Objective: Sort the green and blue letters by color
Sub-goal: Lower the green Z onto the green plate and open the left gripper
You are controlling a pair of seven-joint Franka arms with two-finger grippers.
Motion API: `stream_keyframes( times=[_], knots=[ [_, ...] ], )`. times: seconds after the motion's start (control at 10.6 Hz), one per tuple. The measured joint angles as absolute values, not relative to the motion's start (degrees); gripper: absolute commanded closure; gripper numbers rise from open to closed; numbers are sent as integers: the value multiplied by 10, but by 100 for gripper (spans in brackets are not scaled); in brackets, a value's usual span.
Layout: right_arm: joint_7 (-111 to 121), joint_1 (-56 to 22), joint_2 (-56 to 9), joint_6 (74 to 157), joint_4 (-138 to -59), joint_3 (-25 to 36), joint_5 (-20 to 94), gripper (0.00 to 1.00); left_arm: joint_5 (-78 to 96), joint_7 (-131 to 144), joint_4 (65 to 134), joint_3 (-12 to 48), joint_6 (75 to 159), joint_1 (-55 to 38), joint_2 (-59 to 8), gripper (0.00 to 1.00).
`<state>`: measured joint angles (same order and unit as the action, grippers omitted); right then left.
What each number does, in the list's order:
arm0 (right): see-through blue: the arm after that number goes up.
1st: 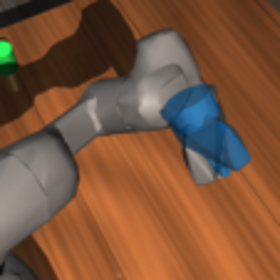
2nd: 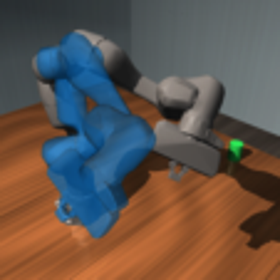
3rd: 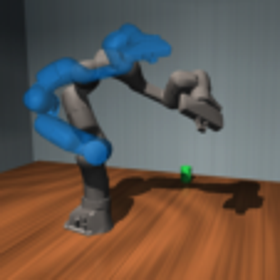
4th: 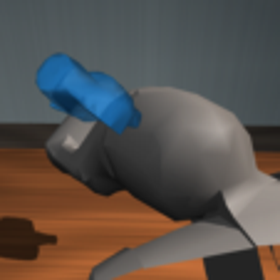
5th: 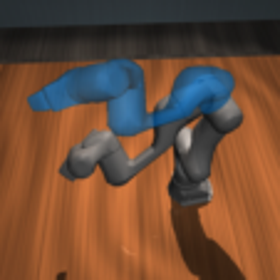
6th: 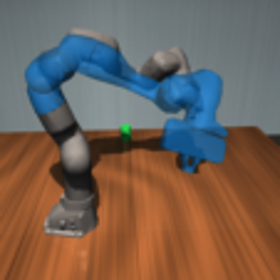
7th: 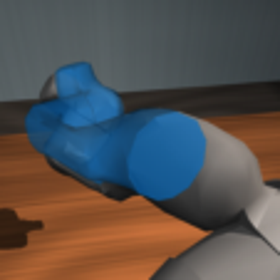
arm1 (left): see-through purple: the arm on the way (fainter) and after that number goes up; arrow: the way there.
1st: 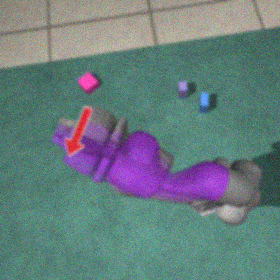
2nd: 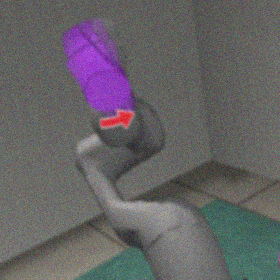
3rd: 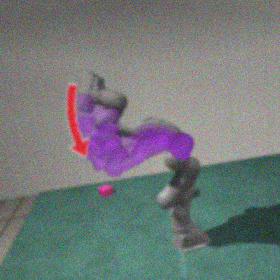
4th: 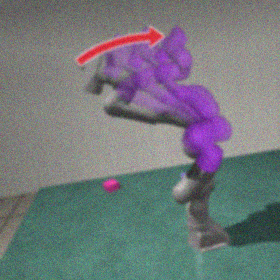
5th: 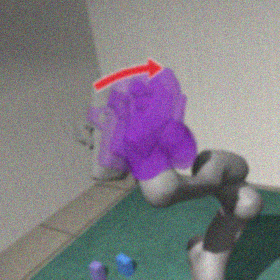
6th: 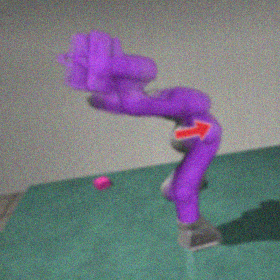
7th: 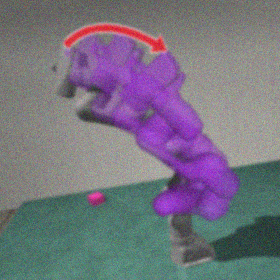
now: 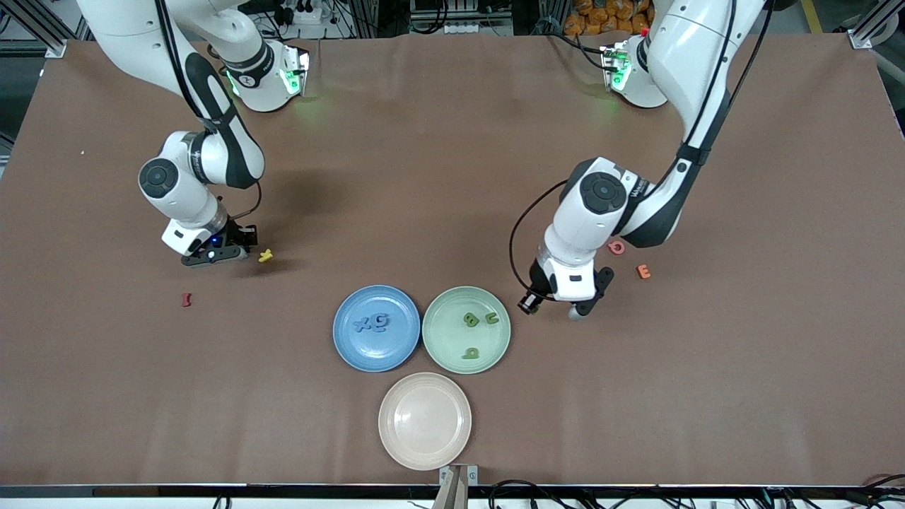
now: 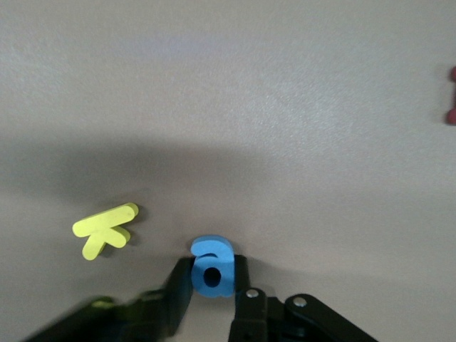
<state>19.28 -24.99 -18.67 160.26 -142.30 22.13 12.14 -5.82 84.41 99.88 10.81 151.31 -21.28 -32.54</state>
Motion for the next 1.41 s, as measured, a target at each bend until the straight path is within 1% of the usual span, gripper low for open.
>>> stream_keyframes(
  times=[0.28,0.38,0.56,0.66,0.75,1.03,1.41],
  knots=[
    [193,-244,-186,1602,-1423,219,122,81,-58,848,952,108,1520,-245,-348,100],
    [193,-244,-187,1598,-1421,219,122,81,-58,848,934,108,1543,-259,-367,100],
    [193,-244,-186,1575,-1406,218,122,81,-58,848,918,106,1617,-284,-408,100],
    [193,-244,-186,1561,-1392,218,122,81,-58,848,913,106,1639,-291,-424,42],
    [193,-243,-185,1545,-1375,218,123,81,-58,848,907,106,1648,-292,-435,0],
    [193,-243,-183,1487,-1322,218,123,81,-58,847,881,102,1649,-293,-449,0],
    [184,-242,-183,1425,-1255,218,124,81,-59,846,876,87,1638,-293,-450,0]
  ],
)
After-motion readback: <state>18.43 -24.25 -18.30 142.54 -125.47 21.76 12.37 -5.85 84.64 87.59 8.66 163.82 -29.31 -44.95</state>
